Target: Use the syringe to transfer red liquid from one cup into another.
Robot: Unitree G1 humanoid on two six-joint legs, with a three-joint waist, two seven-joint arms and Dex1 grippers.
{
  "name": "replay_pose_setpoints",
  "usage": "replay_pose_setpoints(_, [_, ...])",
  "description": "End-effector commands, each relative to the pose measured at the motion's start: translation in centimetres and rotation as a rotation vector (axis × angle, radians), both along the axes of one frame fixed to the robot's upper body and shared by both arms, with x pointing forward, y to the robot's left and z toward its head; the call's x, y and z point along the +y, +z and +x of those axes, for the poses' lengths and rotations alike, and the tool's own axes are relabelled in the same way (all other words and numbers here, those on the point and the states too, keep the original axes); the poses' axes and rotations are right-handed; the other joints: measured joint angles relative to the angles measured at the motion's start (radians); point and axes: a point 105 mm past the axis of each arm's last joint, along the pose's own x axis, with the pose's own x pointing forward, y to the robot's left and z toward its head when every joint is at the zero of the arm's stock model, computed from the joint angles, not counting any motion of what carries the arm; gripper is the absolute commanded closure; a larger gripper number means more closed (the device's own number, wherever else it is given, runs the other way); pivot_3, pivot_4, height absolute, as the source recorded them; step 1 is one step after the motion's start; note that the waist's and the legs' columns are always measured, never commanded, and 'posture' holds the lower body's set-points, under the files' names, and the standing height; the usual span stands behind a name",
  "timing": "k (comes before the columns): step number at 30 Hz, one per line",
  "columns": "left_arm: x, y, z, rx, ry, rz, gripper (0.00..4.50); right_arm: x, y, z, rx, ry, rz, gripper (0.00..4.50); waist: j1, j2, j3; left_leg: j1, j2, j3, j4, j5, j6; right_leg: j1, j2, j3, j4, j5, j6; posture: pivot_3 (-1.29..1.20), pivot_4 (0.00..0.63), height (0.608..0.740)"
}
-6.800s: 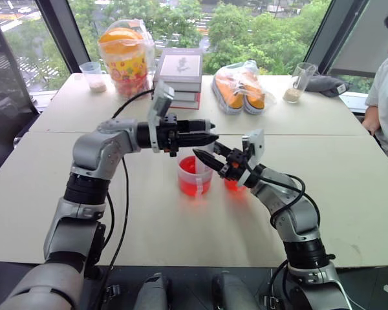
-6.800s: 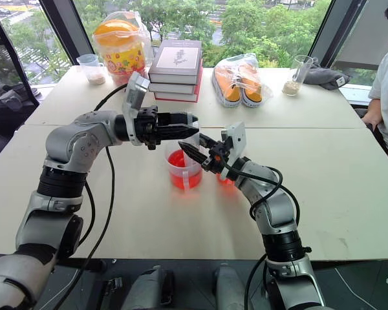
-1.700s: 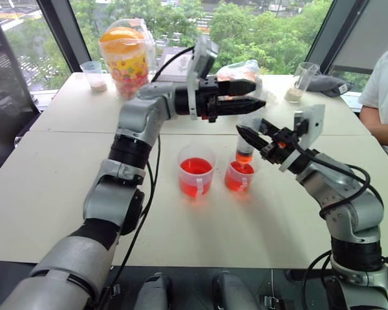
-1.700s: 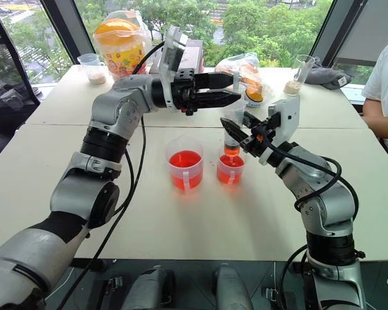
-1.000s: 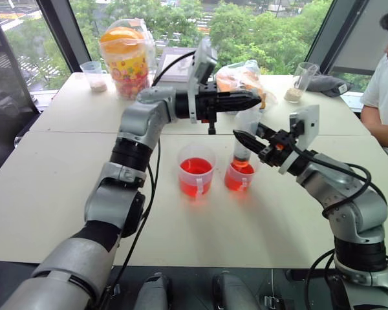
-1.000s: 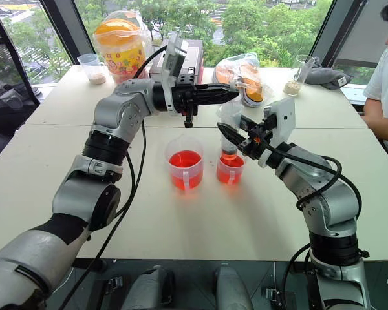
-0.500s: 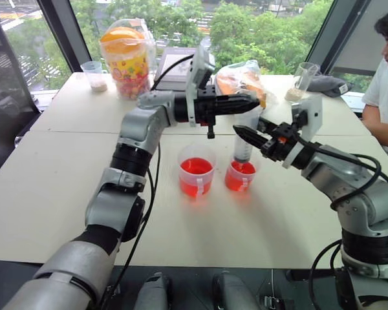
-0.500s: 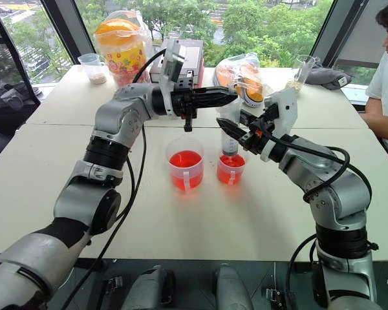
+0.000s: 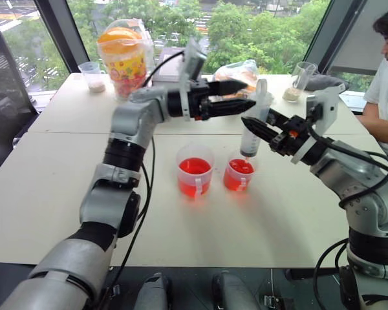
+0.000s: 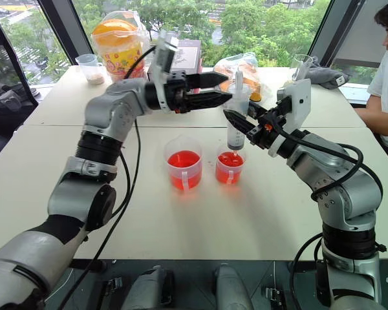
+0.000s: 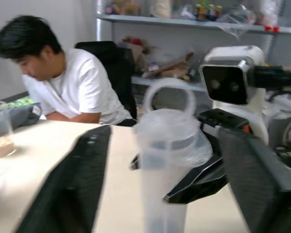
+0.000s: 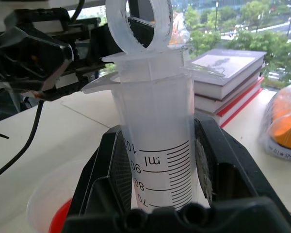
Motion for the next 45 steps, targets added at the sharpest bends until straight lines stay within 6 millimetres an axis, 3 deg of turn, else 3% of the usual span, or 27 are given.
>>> replay_pose_setpoints(1, [2.0, 2.2, -0.8, -0.044, 0.019, -0.067, 0.02, 0.2, 1.7, -0.8, -0.08, 0.017, -0.003, 3.09, 0.003, 0.0, 0.0, 0.0, 0.0, 0.0, 0.0, 0.0, 0.0, 0.0, 0.0, 0.0, 0.0, 0.0, 0.0, 0.0, 0.15, 0.74])
replay_pose_setpoints(6, [5.3, 1.1, -1.3, -0.036, 0.112, -0.037, 0.02, -0.3, 1.7, -0.3, -0.051, 0.001, 0.007, 3.09, 0.002, 0.0, 0.0, 0.0, 0.0, 0.001, 0.0, 0.0, 0.0, 0.0, -0.002, 0.0, 0.0, 0.0, 0.0, 0.0, 0.15, 0.74])
replay_pose_setpoints(10, [6.6, -0.5, -1.9, -0.009, 0.154, 0.006, 0.02, -1.5, 3.0, 0.6, -0.023, -0.048, 0.041, 3.09, 0.005, 0.0, 0.0, 0.0, 0.0, 0.001, 0.001, 0.0, 0.0, 0.0, -0.002, 0.0, 0.001, 0.0, 0.0, 0.0, 0.15, 0.74])
replay_pose_setpoints(13, [7.2, -1.6, -2.3, 0.01, 0.178, 0.035, 0.02, -3.2, 4.9, 1.6, 0.061, -0.103, 0.085, 3.09, 0.008, 0.0, 0.0, 0.0, -0.001, 0.001, 0.002, 0.0, 0.0, 0.0, -0.003, 0.0, 0.001, 0.0, 0.0, 0.0, 0.15, 0.74])
replay_pose_setpoints(17, [7.8, -2.8, -2.5, 0.029, 0.208, 0.067, 0.02, -6.2, 5.5, 3.2, 0.226, -0.245, 0.073, 3.09, 0.009, 0.0, 0.0, 0.0, -0.001, 0.001, 0.001, 0.0, 0.0, 0.001, -0.003, 0.0, 0.0, 0.0, 0.0, 0.0, 0.15, 0.74])
replay_pose_setpoints(21, [8.1, -4.4, -3.3, 0.04, 0.206, 0.103, 0.02, -8.5, 1.9, 3.7, 0.546, -0.349, -0.045, 3.09, 0.007, 0.0, 0.0, 0.0, -0.001, 0.002, -0.001, 0.0, 0.0, 0.0, -0.003, 0.0, -0.001, 0.0, -0.001, 0.0, 0.15, 0.74])
replay_pose_setpoints(27, [7.9, -4.7, -3.7, 0.046, 0.219, 0.089, 0.02, -11.1, -3.6, 3.7, 0.894, -0.421, -0.069, 3.09, 0.005, 0.0, 0.0, 0.0, -0.001, 0.003, 0.0, 0.0, 0.0, -0.001, -0.003, 0.001, -0.001, 0.0, 0.0, 0.0, 0.15, 0.74])
replay_pose_setpoints(35, [7.8, -5.2, -4.3, 0.052, 0.24, 0.09, 0.02, -13.8, -9.8, 4.9, 1.089, -0.519, -0.129, 3.09, 0.003, 0.0, 0.0, -0.001, -0.001, 0.003, 0.0, 0.0, 0.0, -0.001, -0.002, 0.001, -0.001, 0.0, 0.0, 0.0, 0.15, 0.74])
replay_pose_setpoints(39, [8.0, -5.4, -4.4, 0.052, 0.255, 0.104, 0.02, -14.4, -11.6, 5.2, 1.125, -0.539, -0.148, 3.09, 0.002, 0.0, 0.0, 0.0, -0.001, 0.003, 0.0, 0.0, 0.0, -0.001, -0.002, 0.001, -0.001, 0.0, 0.0, 0.0, 0.15, 0.74])
replay_pose_setpoints(42, [8.5, -5.6, -4.5, 0.06, 0.266, 0.117, 0.0, -14.8, -11.5, 5.5, 1.116, -0.535, -0.123, 1.63, 0.003, 0.0, 0.0, 0.0, -0.001, 0.003, 0.0, 0.0, 0.0, -0.001, -0.002, 0.001, -0.001, 0.0, 0.0, 0.0, 0.15, 0.74])
replay_pose_setpoints(45, [8.7, -5.8, -4.6, 0.066, 0.273, 0.13, 0.0, -14.7, -10.1, 5.6, 1.089, -0.521, -0.078, 0.04, 0.003, 0.0, 0.0, 0.0, -0.001, 0.003, 0.0, 0.0, 0.0, -0.001, -0.002, 0.001, -0.001, 0.0, 0.0, 0.0, 0.15, 0.74])
